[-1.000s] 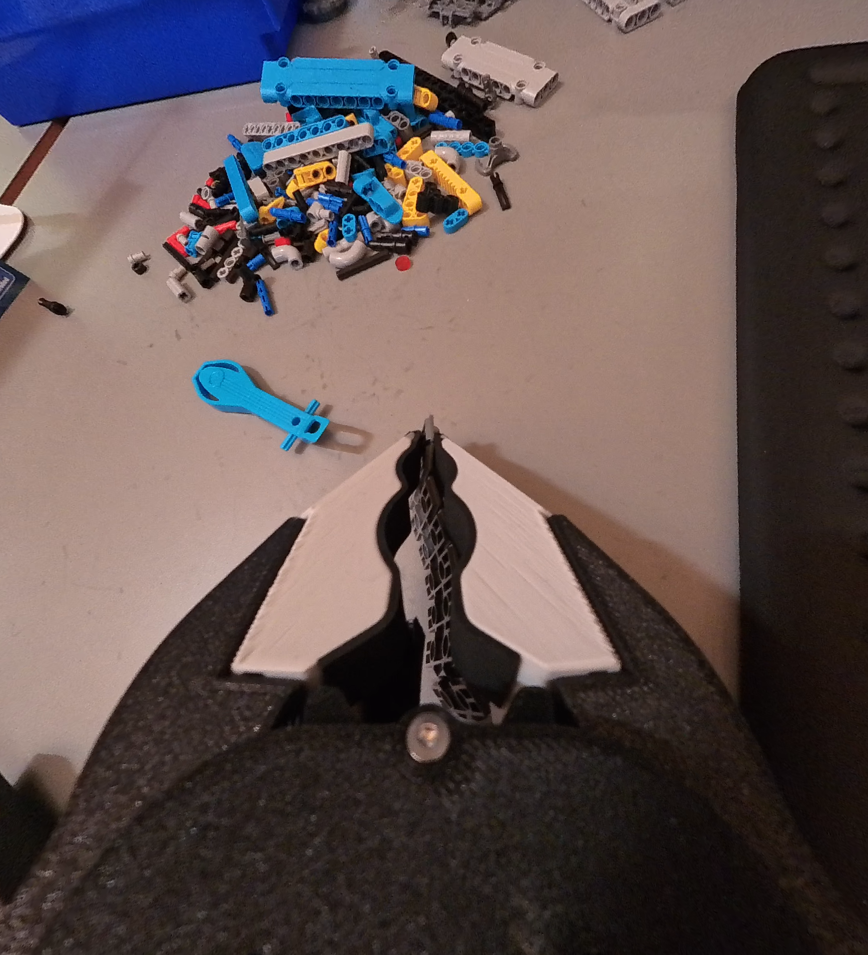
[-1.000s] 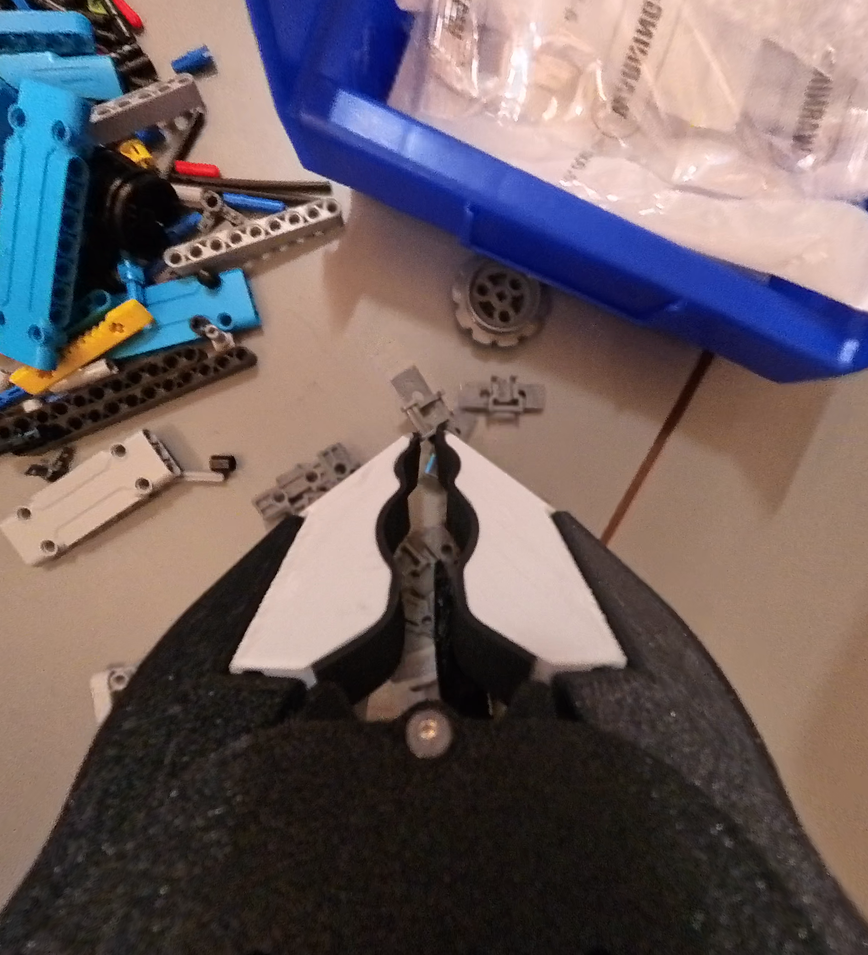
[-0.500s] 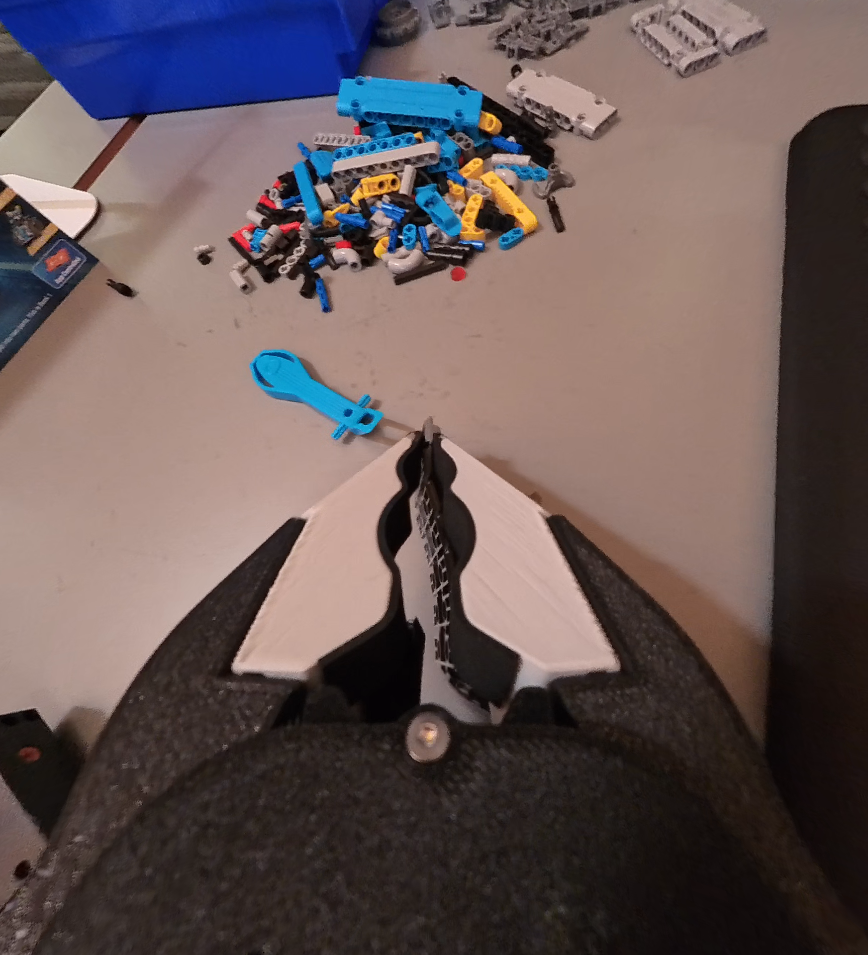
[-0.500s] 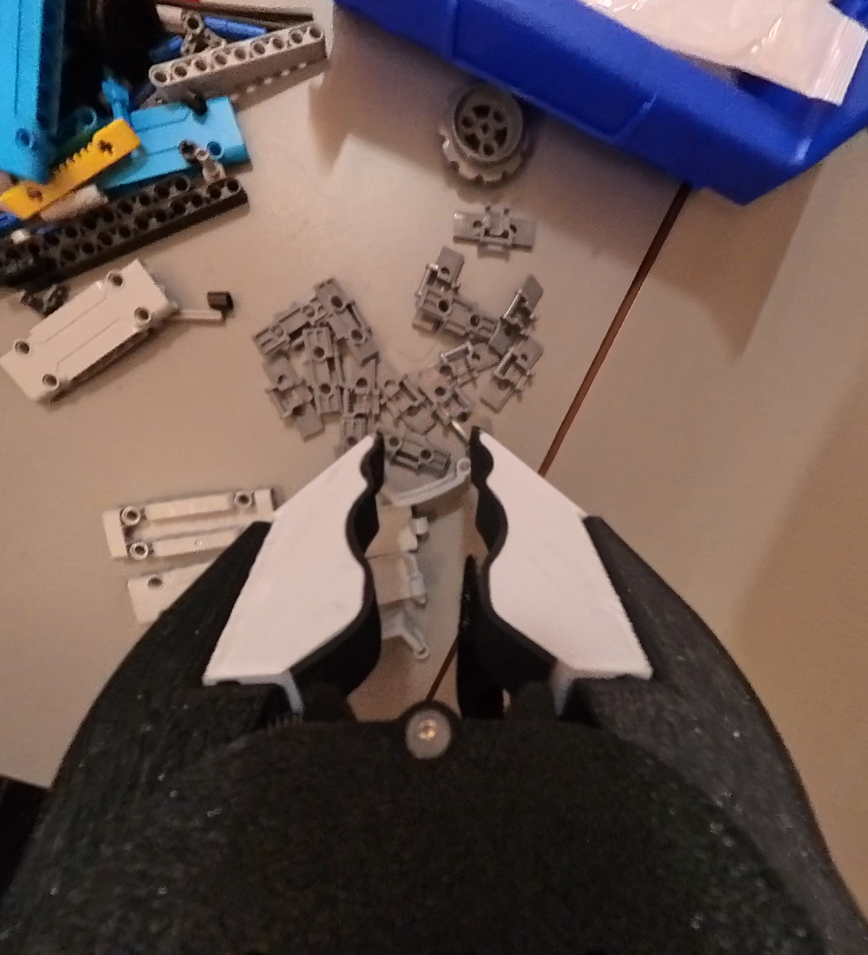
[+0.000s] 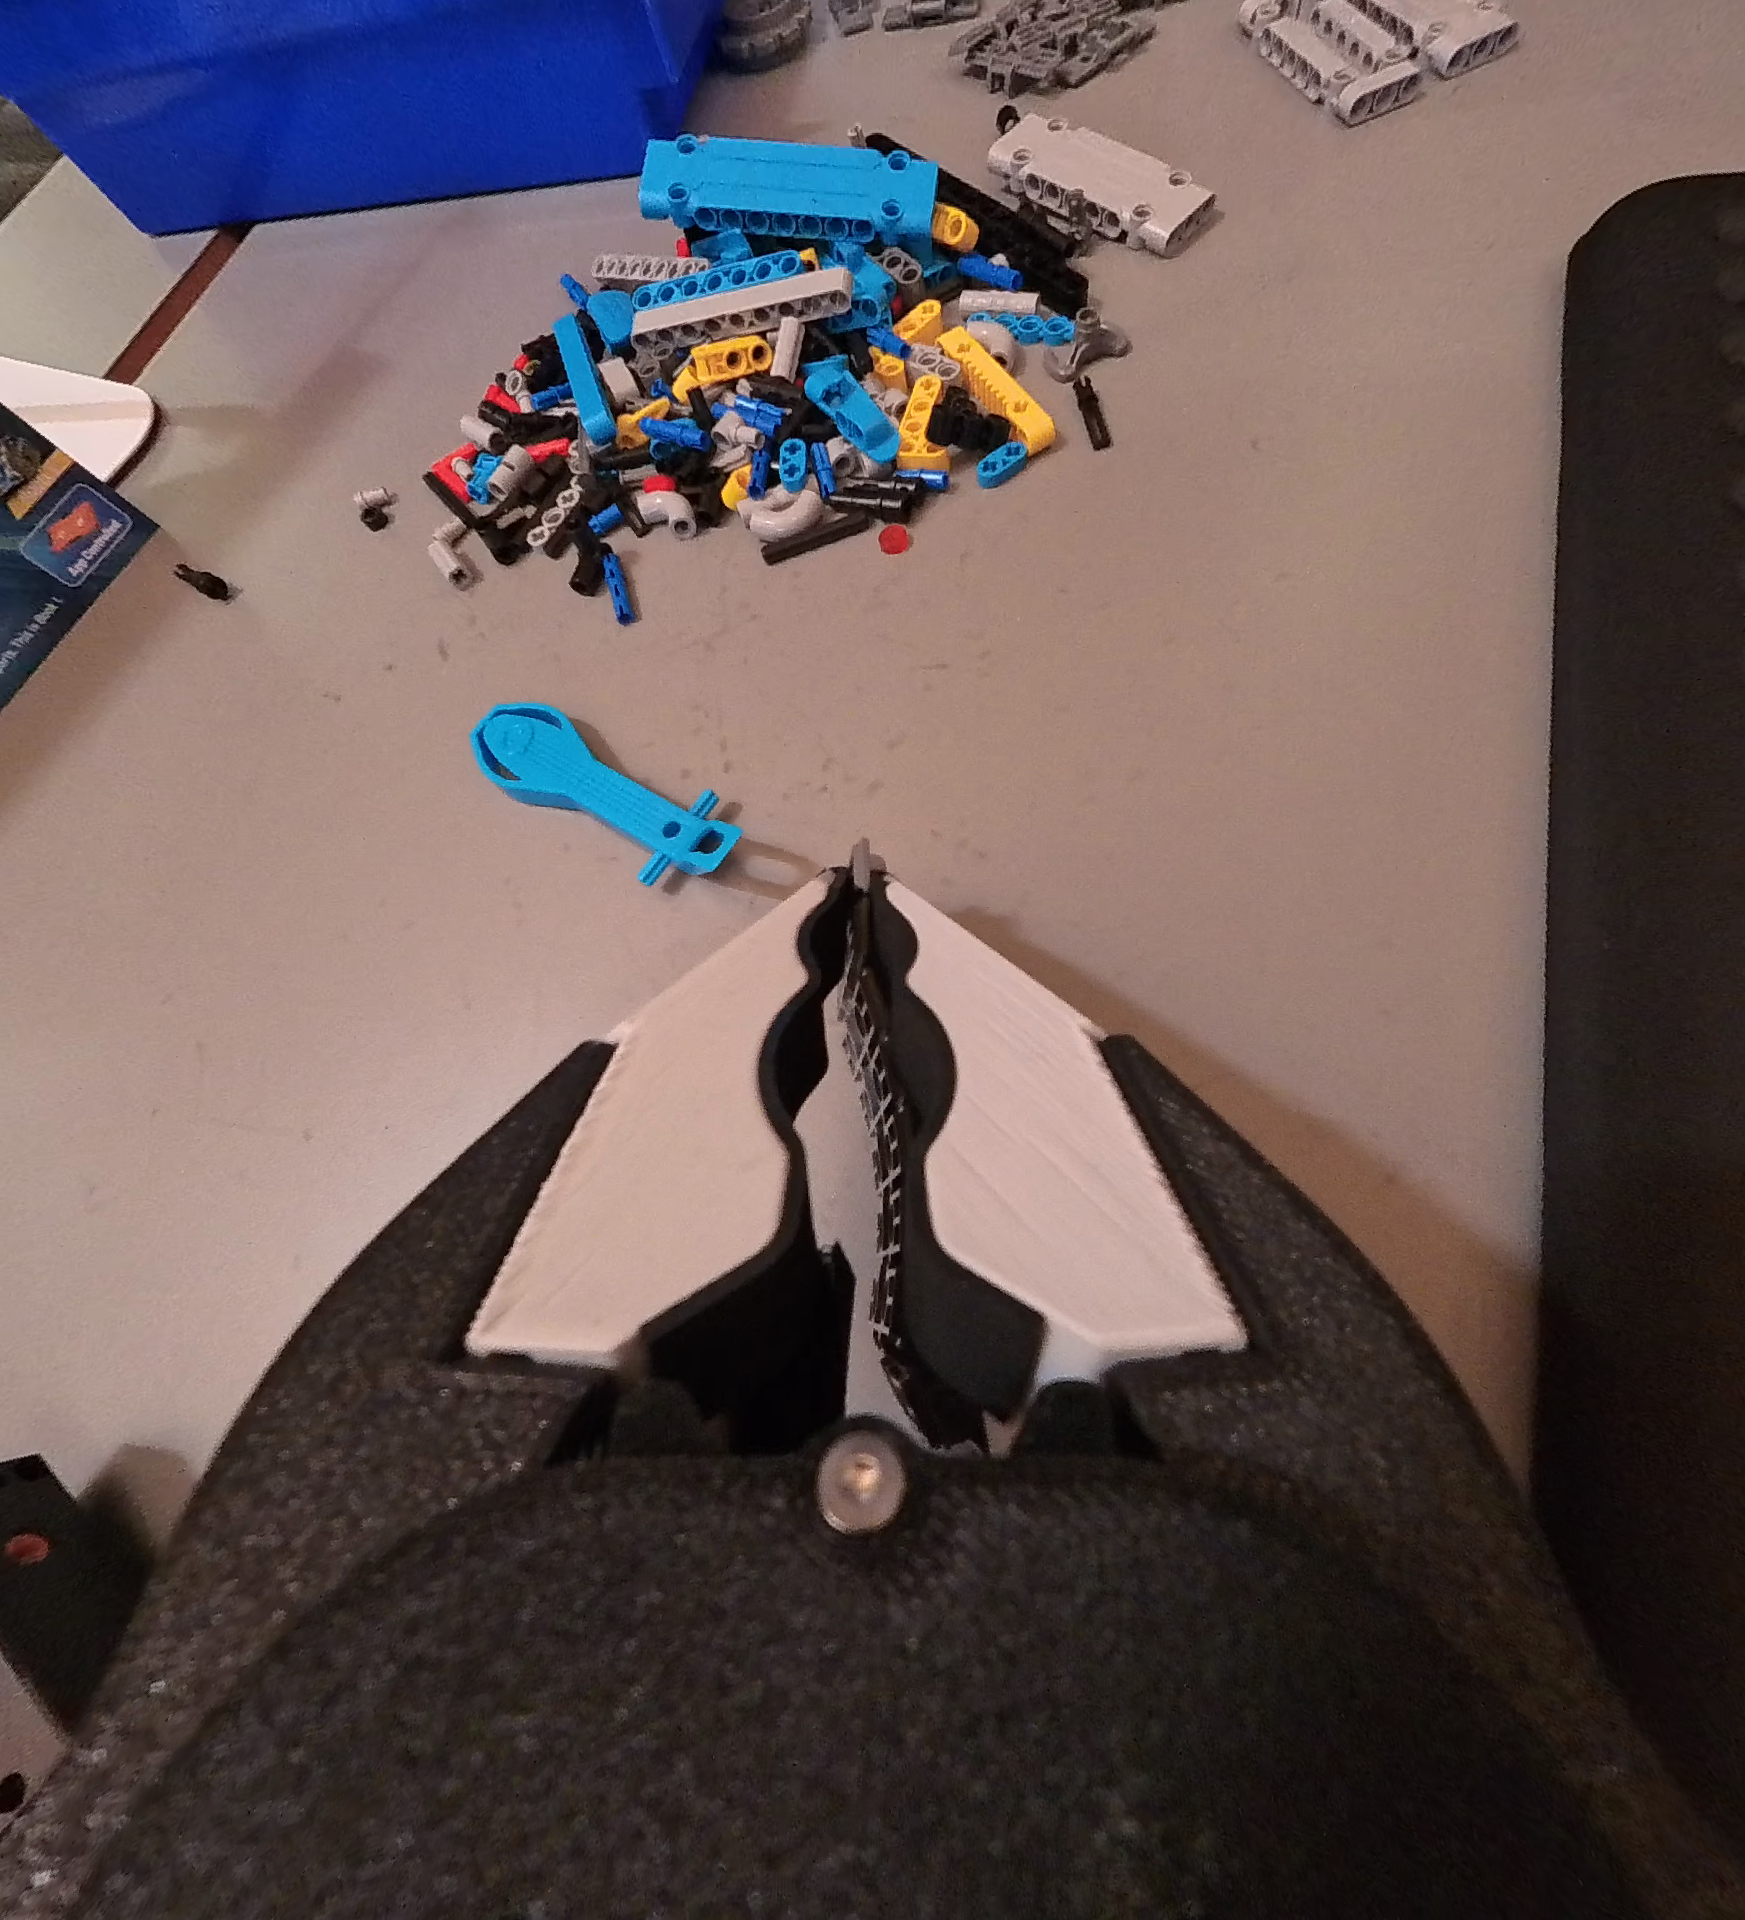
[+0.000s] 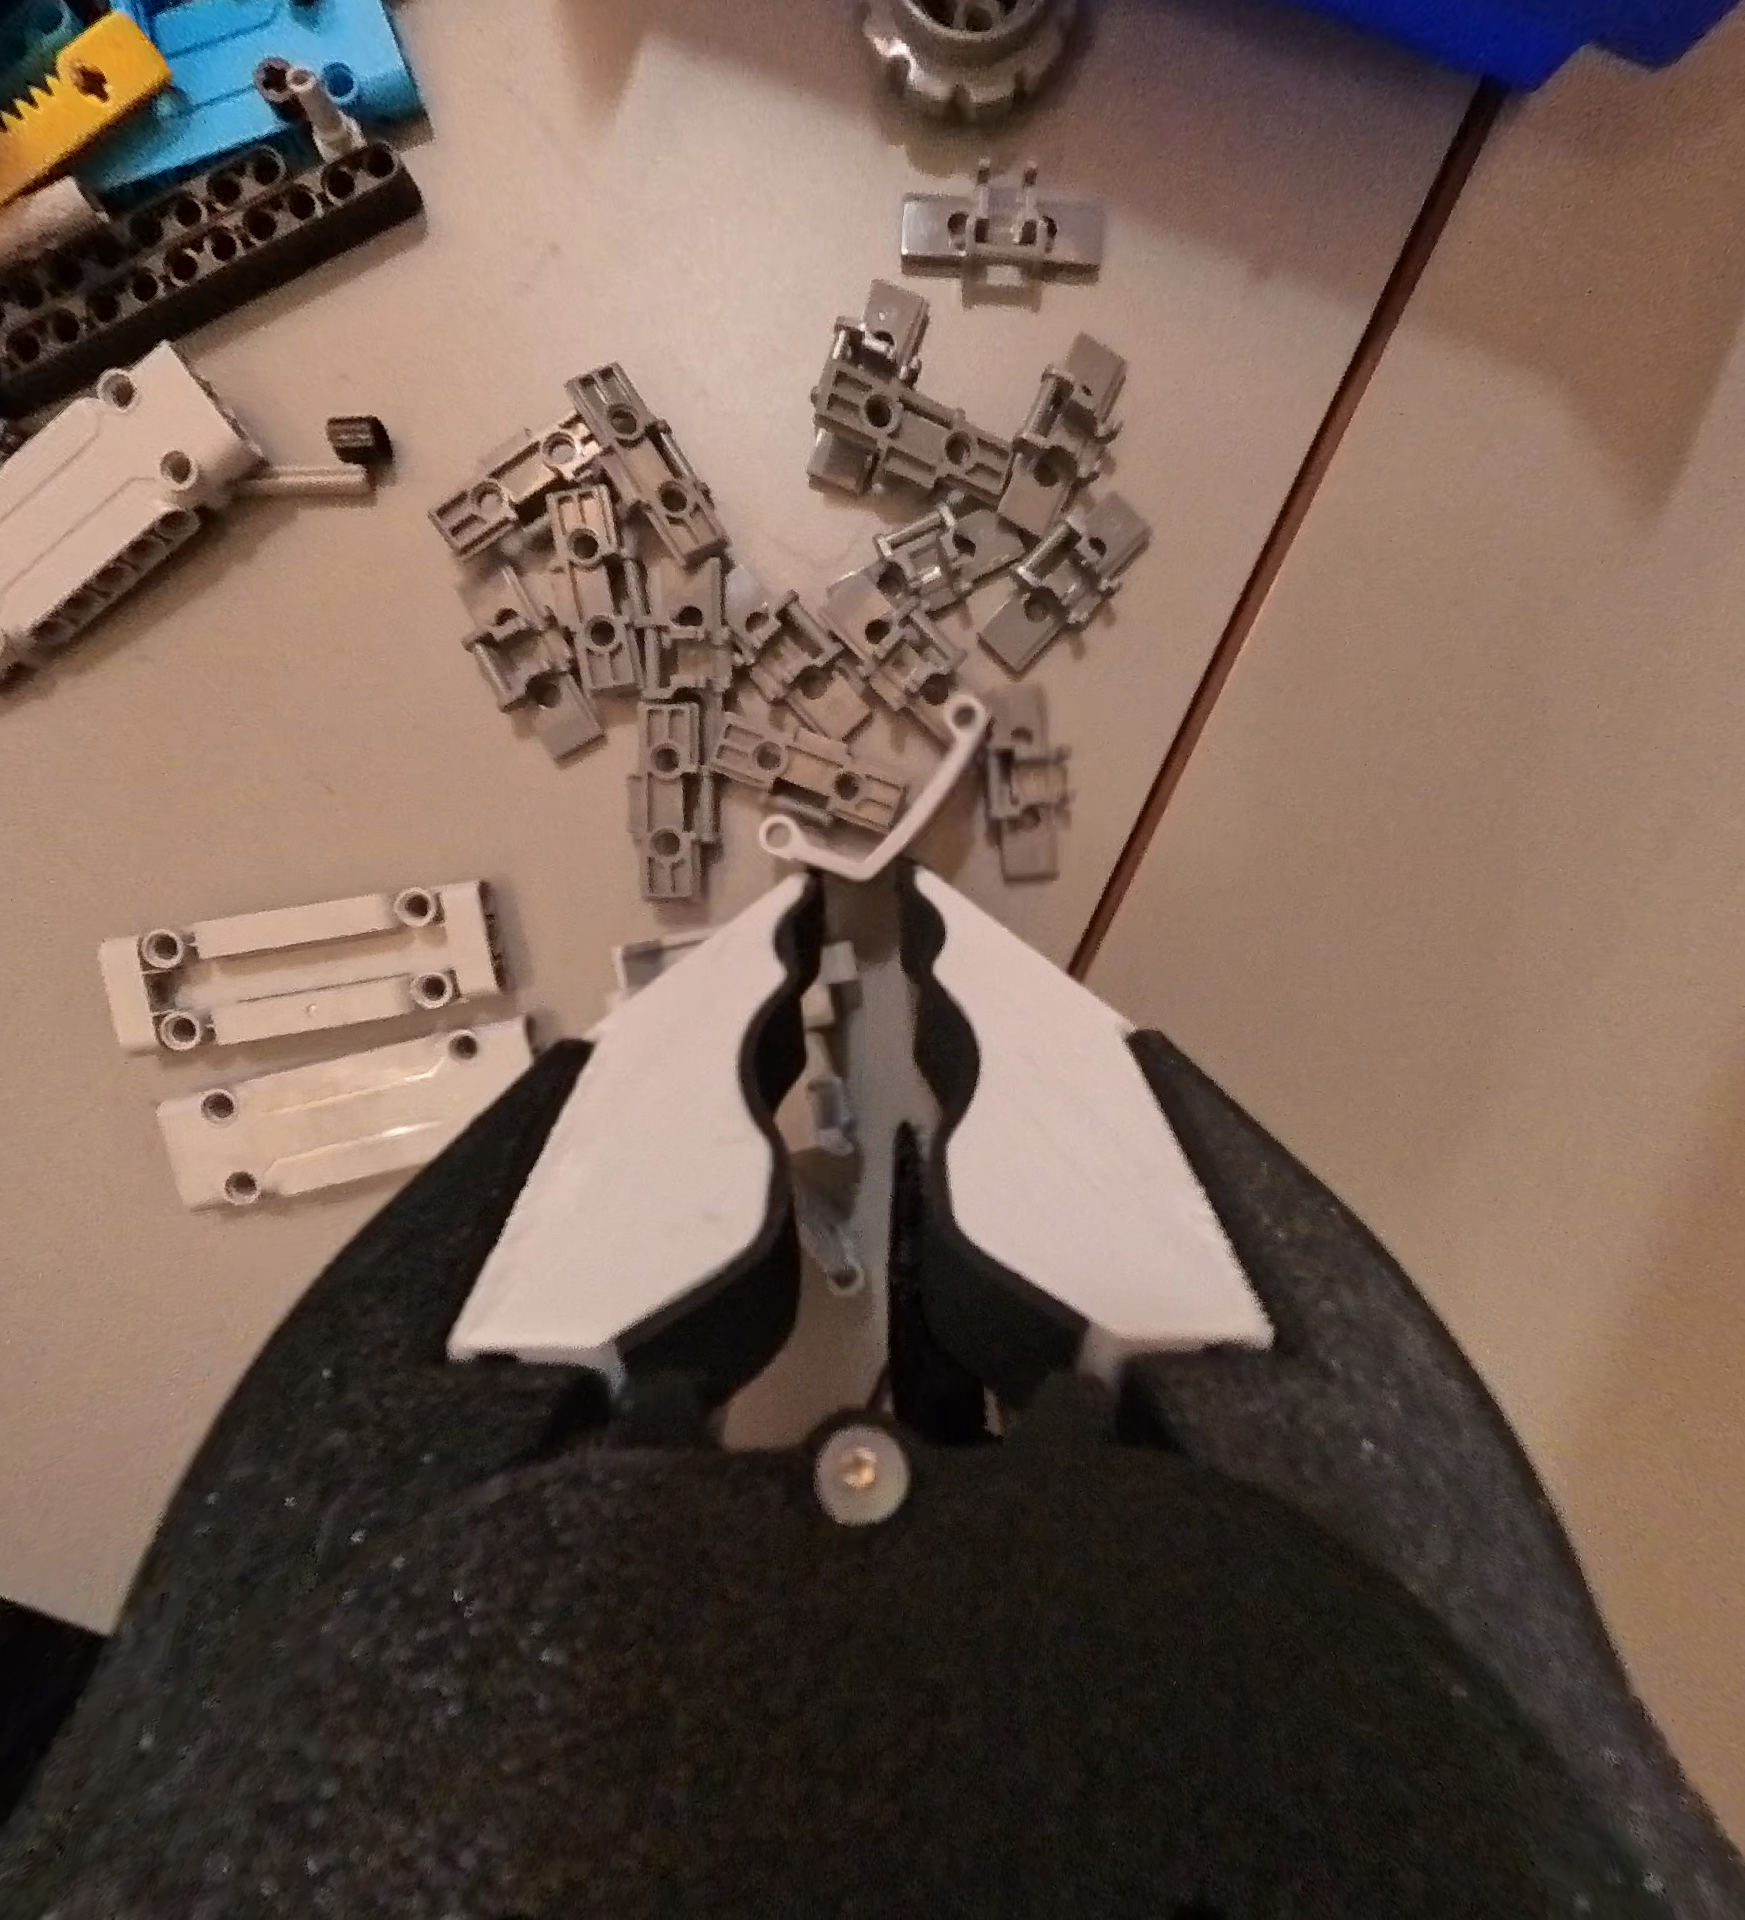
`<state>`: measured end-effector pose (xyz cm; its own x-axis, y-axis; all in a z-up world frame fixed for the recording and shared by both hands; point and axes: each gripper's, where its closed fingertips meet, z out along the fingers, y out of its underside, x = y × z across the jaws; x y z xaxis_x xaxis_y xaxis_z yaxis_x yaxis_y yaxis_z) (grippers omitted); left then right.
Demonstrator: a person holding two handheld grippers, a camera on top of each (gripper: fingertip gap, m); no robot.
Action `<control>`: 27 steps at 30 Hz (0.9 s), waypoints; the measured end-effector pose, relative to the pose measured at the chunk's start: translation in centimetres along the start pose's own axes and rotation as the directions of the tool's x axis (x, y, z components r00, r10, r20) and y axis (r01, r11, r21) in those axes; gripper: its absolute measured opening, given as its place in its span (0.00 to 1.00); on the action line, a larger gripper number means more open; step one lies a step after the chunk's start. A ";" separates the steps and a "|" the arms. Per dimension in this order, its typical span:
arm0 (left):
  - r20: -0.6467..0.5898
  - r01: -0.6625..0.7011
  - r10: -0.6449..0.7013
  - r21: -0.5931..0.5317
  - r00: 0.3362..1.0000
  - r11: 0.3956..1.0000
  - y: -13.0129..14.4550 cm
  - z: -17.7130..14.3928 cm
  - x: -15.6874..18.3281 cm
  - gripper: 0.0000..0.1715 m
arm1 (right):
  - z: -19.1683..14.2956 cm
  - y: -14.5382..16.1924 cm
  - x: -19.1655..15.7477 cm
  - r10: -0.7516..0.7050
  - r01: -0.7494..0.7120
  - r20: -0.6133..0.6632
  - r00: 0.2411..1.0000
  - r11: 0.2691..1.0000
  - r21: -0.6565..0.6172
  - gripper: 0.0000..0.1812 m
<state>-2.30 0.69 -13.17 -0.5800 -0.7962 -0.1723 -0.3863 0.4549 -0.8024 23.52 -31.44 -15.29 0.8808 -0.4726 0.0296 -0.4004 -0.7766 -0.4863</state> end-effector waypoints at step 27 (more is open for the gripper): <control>-0.024 -0.022 0.022 -0.008 0.999 1.000 0.0 0.0 0.7 0.01 | -1.3 1.0 5.1 0.377 -0.370 -0.197 0.905 0.926 0.071 0.00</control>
<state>-2.68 0.11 -13.28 -0.6053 -0.7764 -0.1757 -0.3795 0.4755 -0.7936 27.27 -35.19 -14.48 0.5964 -0.8025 0.0155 -0.6791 -0.5148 -0.5232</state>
